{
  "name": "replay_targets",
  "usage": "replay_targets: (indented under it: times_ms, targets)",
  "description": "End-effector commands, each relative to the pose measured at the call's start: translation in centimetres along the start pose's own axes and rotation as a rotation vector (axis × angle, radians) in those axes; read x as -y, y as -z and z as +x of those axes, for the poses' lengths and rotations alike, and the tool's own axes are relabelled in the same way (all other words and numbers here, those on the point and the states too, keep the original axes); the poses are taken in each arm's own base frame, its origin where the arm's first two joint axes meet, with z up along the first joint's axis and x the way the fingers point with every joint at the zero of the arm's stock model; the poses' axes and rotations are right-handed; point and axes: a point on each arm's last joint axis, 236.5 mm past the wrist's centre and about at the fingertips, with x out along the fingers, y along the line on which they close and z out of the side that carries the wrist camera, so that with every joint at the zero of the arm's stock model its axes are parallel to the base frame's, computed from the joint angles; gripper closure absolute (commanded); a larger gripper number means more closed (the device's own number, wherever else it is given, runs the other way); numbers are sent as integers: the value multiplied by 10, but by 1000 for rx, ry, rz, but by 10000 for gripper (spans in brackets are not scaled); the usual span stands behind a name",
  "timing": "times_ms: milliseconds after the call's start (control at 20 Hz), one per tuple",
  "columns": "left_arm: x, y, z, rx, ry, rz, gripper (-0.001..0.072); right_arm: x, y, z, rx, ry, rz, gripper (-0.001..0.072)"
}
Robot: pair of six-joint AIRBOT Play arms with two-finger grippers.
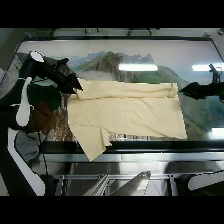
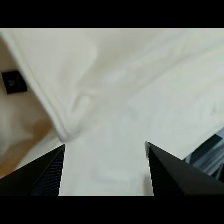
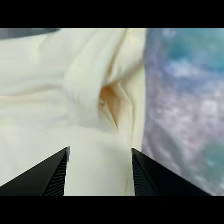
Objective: Fold the shirts.
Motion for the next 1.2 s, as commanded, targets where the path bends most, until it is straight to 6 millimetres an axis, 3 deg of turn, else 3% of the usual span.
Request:
replay_targets:
  times_ms: [0, 150, 300, 400, 500, 600, 700, 850, 950, 1050, 1100, 1150]
  targets:
    - [0, 39, -26, -52, 1, -95, 160, 31, 66, -54, -214, 162, 102, 252]
    - [-15, 100, -16, -93, -72, -135, 160, 33, 131, -64, -298, 104, 265, 252]
    - [-31, 168, 15, -120, -121, -222, 160, 35, 193, -41, -374, 67, 385, 252]
    - [-34, 208, 37, -158, -112, -276, 160, 28, 214, -16, -389, 27, 400, 252]
    - [-40, 236, 55, -155, -121, -312, 160, 17, 219, 6, -400, -26, 396, 255]
    - [-50, 239, 68, -81, -143, -331, 160, 3, 214, 23, -405, -70, 380, 259]
    - [-50, 228, 80, 2, -111, -332, 161, -9, 208, 36, -400, -99, 364, 391]
    - [-44, 214, 101, 27, -18, -338, 161, -24, 201, 44, -392, -130, 342, 389]
    - [-32, 199, 112, 24, 50, -306, 303, -27, 197, 44, -379, -146, 349, 389]
    - [-13, 183, 121, 22, 102, -259, 328, -31, 199, 42, -389, -162, 351, 391]
    - [-9, 182, 125, 0, 102, -235, 547, -33, 200, 41, -398, -172, 351, 415]
    - [-4, 183, 127, -26, 110, -217, 692, -36, 201, 38, -410, -185, 343, 520]
